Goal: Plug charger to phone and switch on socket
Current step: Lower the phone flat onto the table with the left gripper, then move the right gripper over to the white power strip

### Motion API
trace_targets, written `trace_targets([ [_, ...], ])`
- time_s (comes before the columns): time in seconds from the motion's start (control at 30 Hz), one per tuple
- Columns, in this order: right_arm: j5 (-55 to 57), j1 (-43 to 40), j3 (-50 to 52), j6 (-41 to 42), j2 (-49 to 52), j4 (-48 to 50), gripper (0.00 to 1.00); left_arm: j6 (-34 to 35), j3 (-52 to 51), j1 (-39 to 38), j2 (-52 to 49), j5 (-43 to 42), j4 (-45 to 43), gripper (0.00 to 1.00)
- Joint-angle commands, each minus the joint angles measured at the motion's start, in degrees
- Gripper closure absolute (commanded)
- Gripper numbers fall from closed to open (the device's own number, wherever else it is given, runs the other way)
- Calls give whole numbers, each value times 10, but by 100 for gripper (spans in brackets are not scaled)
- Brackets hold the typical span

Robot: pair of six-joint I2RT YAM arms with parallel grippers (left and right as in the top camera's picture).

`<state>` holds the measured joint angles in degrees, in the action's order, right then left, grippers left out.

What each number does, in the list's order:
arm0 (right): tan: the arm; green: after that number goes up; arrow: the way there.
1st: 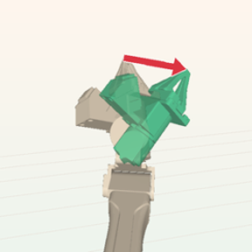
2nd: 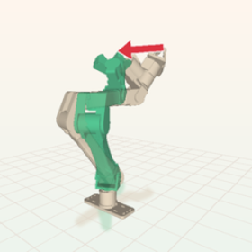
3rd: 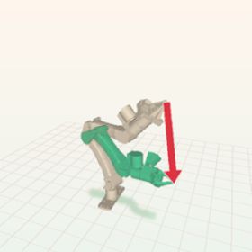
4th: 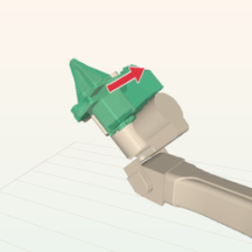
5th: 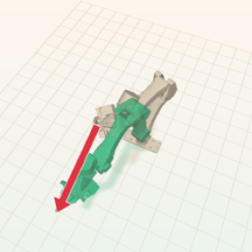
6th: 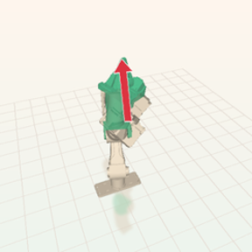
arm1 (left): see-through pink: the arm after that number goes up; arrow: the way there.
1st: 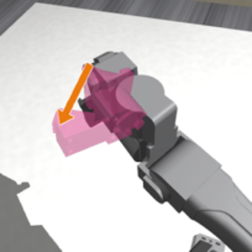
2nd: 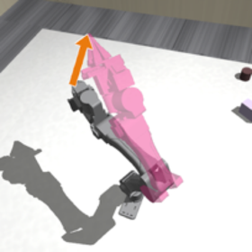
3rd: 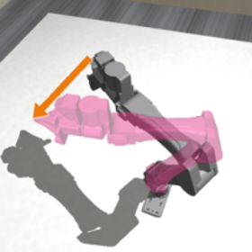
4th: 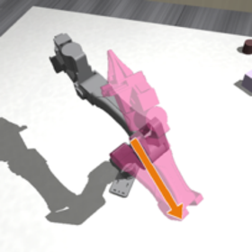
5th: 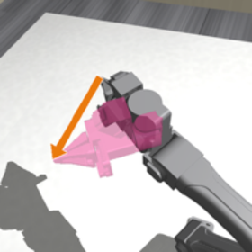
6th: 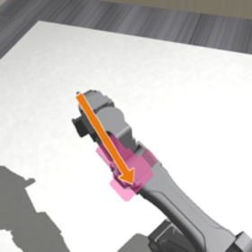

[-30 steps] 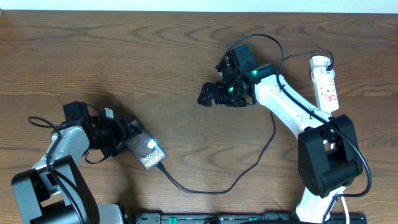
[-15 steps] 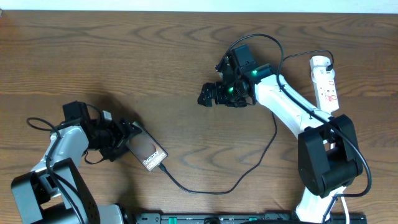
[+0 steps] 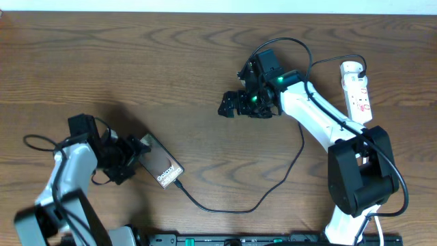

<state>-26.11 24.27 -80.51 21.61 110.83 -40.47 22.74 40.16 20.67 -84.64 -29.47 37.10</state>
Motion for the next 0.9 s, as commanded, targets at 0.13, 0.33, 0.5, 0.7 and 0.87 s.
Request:
trace_targets([
  [0.13,90,-75,-46,-38,-97,-81,1,5,3,0,226,30,10,12],
  [0.33,251,-163,-188,-60,-195,-221,1,4,3,0,376,31,10,7],
  [0.5,400,-246,-244,-60,-265,-212,1,-2,2,0,426,32,10,4],
  [0.7,344,-404,-245,-104,-270,-201,1,-2,2,0,423,32,10,4],
  [0.87,143,-543,-245,-189,-194,-235,1,-2,2,0,416,32,10,4],
])
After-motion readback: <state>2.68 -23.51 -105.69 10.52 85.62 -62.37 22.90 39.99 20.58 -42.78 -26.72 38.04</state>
